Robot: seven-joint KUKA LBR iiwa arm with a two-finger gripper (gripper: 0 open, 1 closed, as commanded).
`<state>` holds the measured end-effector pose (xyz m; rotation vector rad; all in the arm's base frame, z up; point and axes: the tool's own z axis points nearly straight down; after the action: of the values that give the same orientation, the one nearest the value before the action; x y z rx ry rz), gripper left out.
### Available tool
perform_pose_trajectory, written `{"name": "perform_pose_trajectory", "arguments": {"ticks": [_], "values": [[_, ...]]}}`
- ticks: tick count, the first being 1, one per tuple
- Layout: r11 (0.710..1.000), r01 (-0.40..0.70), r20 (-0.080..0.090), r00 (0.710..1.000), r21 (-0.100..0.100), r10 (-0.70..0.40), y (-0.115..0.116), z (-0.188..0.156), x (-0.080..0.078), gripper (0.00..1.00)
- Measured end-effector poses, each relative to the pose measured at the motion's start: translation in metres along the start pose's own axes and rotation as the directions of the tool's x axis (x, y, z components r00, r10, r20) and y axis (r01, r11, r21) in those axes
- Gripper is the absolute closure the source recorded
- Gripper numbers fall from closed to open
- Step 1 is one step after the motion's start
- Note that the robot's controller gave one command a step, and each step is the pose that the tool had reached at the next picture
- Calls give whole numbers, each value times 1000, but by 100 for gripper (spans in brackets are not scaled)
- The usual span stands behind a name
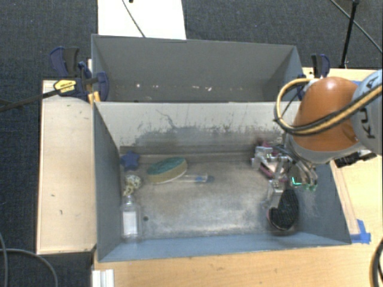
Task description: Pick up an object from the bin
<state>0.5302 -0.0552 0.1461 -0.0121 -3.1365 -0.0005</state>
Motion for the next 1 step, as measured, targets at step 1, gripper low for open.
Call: {"name": "perform_pose_trajectory", "arguments": {"ticks": [1], "values": [[965, 262, 1, 965, -3, -262, -58, 61, 32, 0]]}}
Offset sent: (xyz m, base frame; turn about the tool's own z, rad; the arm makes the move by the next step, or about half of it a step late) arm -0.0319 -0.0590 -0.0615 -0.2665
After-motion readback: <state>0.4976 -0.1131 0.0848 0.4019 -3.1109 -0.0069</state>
